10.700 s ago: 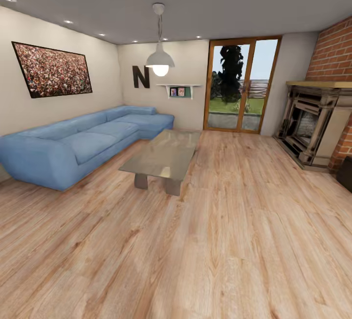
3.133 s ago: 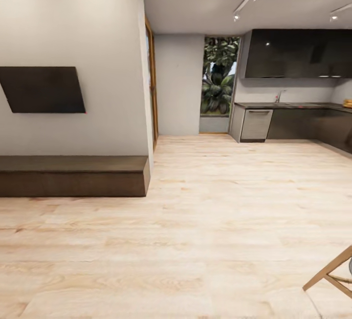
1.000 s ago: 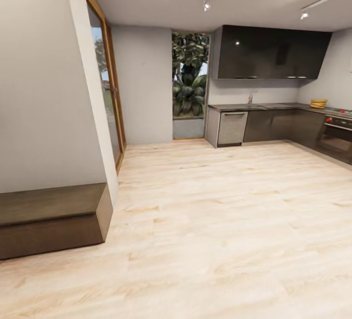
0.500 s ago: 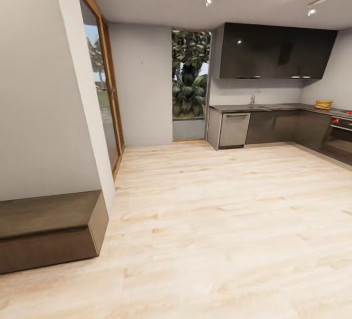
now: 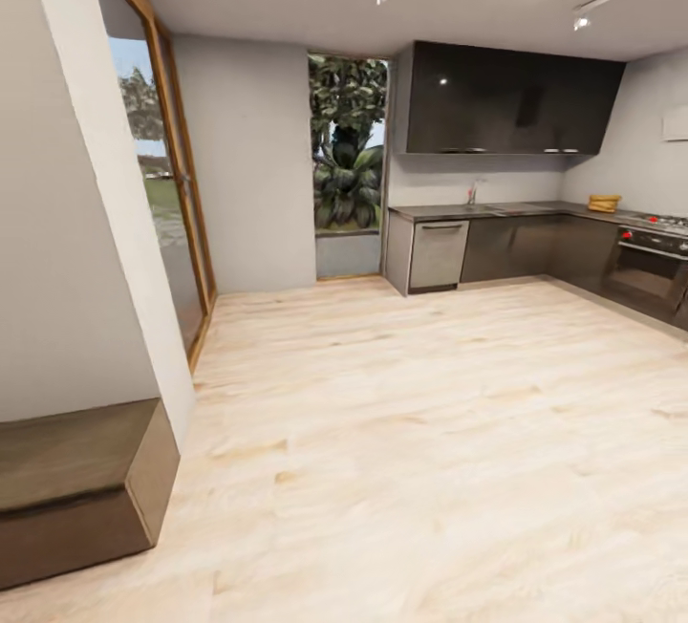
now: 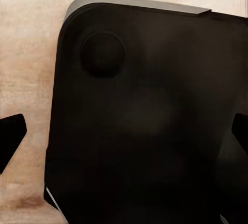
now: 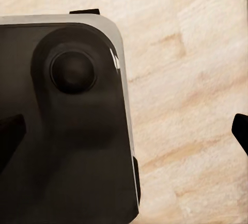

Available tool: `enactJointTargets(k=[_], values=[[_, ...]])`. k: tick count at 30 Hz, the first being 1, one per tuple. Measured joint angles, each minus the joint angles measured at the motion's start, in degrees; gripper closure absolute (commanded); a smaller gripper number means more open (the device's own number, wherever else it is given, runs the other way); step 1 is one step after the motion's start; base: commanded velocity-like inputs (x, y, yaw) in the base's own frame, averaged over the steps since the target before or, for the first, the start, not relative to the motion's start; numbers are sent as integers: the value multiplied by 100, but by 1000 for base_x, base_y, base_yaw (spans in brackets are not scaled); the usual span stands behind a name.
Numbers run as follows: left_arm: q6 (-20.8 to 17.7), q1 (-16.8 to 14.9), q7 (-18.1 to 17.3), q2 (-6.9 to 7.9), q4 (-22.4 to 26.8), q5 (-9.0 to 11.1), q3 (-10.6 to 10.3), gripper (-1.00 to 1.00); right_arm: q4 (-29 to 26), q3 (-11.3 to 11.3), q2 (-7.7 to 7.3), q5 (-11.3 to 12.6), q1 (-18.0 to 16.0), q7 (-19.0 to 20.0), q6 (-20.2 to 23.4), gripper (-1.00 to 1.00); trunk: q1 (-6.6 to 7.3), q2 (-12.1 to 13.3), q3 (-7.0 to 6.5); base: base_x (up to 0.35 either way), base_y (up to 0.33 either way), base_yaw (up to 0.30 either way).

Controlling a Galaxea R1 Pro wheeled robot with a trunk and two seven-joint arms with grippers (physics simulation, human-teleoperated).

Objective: In the kitchen, take the popcorn bag from the countertop, put it into the microwave, and heat it until the popcorn is cooked so the cooked popcorn ends up inside the bag.

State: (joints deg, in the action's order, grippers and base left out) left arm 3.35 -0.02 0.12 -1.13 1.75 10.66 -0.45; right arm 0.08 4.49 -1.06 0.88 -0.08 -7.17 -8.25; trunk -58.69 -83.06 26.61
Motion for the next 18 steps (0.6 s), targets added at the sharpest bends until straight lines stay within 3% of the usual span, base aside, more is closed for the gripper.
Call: enactJointTargets(k=[13,18], values=[[3,-5,-5,1,19,23,21,-100,0,1,0,0,0,1,0,-100,0,0,0,326,0,-289],[-54,-4,-9,-4,306,37,25,-100,0,-1,0,0,0,1,0,-100,0,0,0,326,0,-289]])
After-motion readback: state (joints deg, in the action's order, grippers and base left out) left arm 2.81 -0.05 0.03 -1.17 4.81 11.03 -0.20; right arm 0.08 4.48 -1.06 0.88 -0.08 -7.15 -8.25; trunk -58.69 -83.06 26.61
